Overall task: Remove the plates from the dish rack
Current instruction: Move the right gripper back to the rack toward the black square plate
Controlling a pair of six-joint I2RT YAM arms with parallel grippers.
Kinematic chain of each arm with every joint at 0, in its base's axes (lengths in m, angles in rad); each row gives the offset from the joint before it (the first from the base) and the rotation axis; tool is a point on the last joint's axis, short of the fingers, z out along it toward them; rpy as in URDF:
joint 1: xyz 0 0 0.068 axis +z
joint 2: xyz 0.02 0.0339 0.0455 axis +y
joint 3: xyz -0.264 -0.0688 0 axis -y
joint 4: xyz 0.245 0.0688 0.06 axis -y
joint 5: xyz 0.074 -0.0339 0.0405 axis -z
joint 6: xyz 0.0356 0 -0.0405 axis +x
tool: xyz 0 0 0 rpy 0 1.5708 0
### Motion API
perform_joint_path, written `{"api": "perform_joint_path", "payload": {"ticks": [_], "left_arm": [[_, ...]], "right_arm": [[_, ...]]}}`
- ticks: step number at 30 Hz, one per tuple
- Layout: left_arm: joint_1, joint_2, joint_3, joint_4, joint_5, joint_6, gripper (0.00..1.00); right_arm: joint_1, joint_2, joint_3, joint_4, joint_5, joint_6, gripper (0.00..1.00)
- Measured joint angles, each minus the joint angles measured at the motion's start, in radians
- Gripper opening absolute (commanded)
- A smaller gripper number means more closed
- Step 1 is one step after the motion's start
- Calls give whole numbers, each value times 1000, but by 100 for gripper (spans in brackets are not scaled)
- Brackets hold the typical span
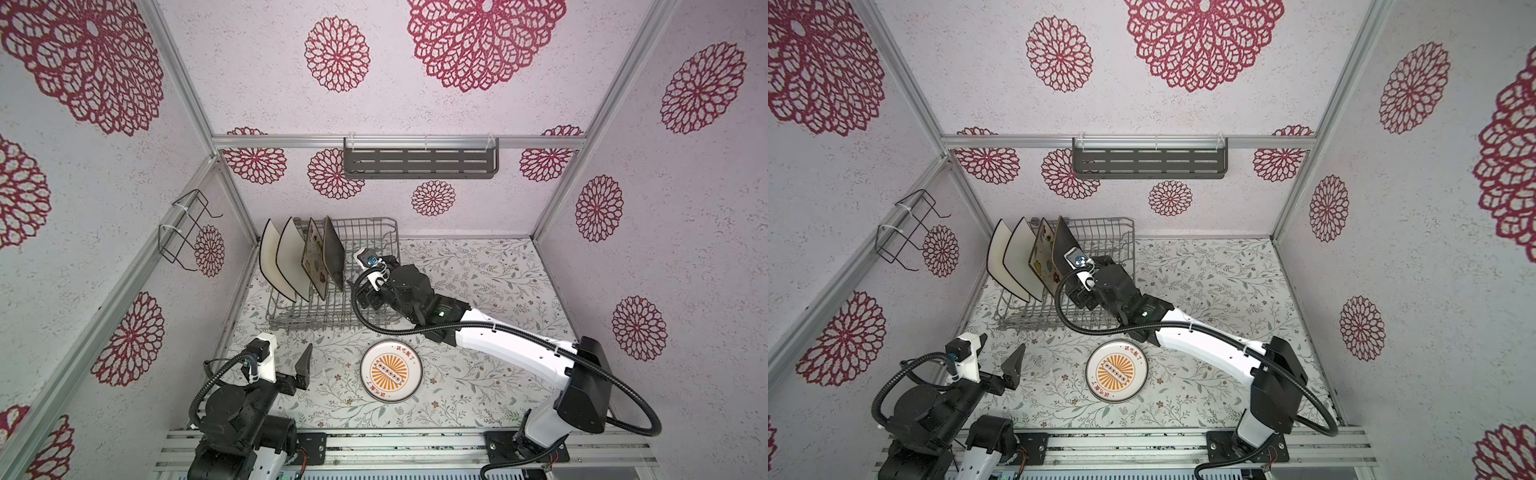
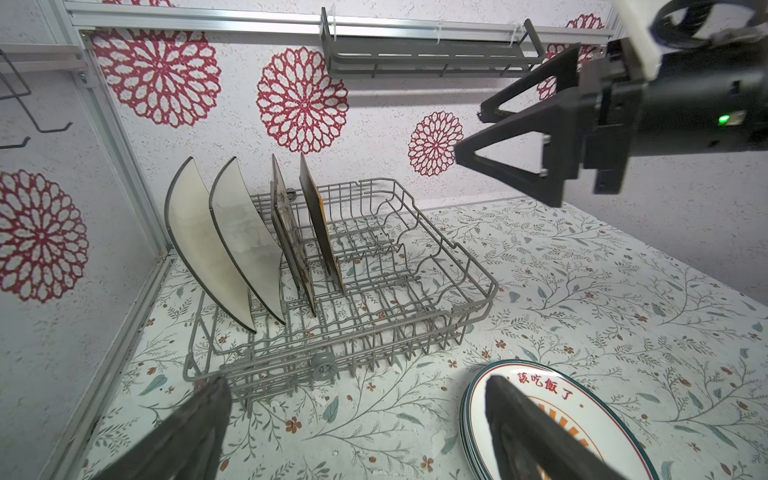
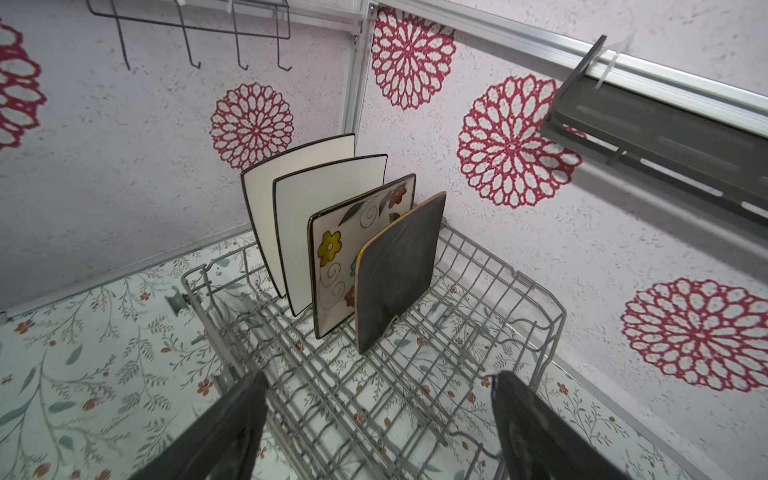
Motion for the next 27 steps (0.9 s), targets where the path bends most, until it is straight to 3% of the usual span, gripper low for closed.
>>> {"api": "perform_joint_path", "payload": {"ticks": [6,11,17,27], "left_arm": [[0,0,0,0,-2,0,97],[0,0,0,0,-5,0,97],[0,2,0,1,-12,0,97],[0,13,0,1,-21,0,97]], "right_arm": [[-25,121,-58,253,-70,-42,86],[-41,283,-14,390,-123,-46,86],[-53,468,98,447,-142,-42,86],[-80,649,262,476,-139,-34,86]]}}
